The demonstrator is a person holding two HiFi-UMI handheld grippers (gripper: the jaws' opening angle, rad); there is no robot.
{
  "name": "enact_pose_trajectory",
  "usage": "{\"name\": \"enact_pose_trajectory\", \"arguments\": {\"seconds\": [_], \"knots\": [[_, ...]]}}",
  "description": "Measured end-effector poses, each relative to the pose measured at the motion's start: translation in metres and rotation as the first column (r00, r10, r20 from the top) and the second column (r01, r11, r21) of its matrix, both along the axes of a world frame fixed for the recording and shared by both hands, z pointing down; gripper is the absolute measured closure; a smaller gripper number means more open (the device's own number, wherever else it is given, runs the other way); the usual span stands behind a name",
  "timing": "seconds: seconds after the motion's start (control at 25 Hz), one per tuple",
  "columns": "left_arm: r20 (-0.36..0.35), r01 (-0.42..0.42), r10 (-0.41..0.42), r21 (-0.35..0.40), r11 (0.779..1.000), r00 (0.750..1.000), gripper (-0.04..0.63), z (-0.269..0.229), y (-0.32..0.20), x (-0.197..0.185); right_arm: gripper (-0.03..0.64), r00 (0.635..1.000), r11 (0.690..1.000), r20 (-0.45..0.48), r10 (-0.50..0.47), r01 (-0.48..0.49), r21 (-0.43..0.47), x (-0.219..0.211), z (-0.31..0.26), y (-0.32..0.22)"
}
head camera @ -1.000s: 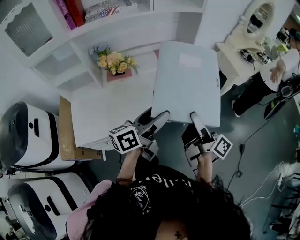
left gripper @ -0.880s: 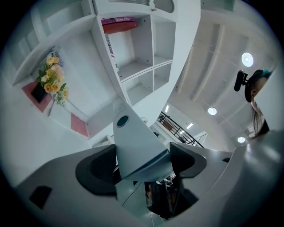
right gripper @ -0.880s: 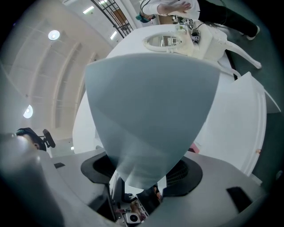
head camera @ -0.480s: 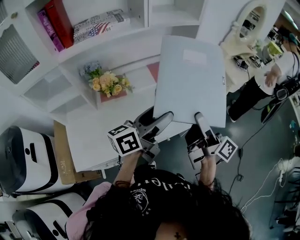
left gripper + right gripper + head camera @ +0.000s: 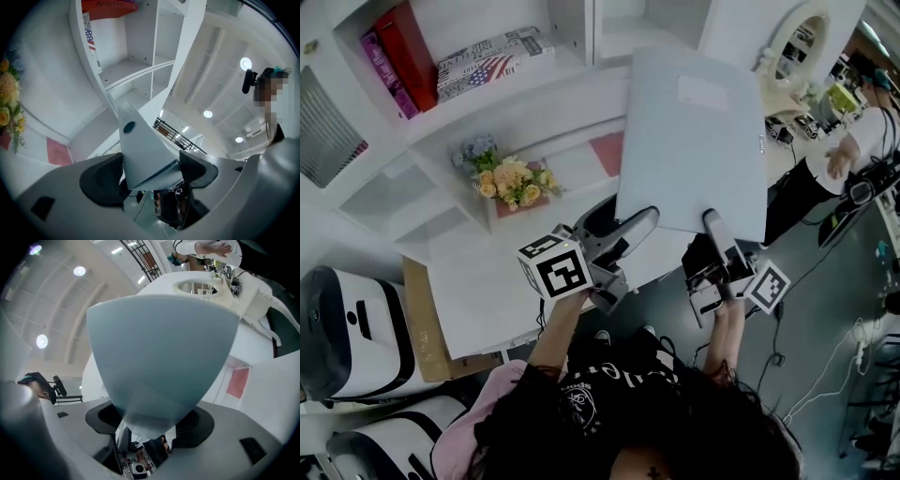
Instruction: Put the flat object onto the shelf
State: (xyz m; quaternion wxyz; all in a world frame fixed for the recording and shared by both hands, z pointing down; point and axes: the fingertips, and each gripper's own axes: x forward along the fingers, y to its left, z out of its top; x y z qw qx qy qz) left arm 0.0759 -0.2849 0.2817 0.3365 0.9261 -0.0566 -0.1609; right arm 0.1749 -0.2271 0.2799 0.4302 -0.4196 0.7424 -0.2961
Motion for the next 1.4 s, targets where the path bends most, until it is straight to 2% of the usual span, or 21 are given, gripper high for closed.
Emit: {"name": "enact_pose_trajectory", "arguments": {"seconds": [0.32, 0.56, 0.8, 1.0, 1.16, 1.4], "knots": [[-0.001, 0.085, -0.085, 0.007, 0.996, 0.996, 0.222, -0.015, -0.030, 0.017, 0.314, 0.995, 0.995, -0.038, -0.088, 0.090, 0.038, 0.022, -0.022, -0.042], [-0.018, 0.183, -0.183, -0.001, 0.983, 0.983, 0.222, -0.026, -0.058, 0.033, 0.314, 0.980, 0.981, -0.060, -0.191, 0.193, 0.029, 0.042, -0.035, -0.081], [-0.054, 0.311, -0.310, 0.012, 0.950, 0.949, 0.221, -0.039, -0.074, 0.052, 0.314, 0.946, 0.945, -0.009, -0.325, 0.326, 0.020, 0.065, -0.039, -0.109], [-0.085, 0.391, -0.385, 0.058, 0.919, 0.919, 0.222, -0.057, -0.076, 0.059, 0.314, 0.894, 0.895, -0.039, -0.445, 0.446, 0.021, 0.071, -0.049, -0.114], [-0.105, 0.446, -0.438, 0.072, 0.892, 0.893, 0.222, -0.065, -0.067, 0.063, 0.314, 0.874, 0.873, -0.038, -0.485, 0.486, 0.045, 0.076, -0.060, -0.110], [-0.099, 0.473, -0.468, 0.025, 0.881, 0.878, 0.222, -0.055, -0.060, 0.068, 0.314, 0.854, 0.856, -0.076, -0.514, 0.516, 0.012, 0.081, -0.057, -0.107]]}}
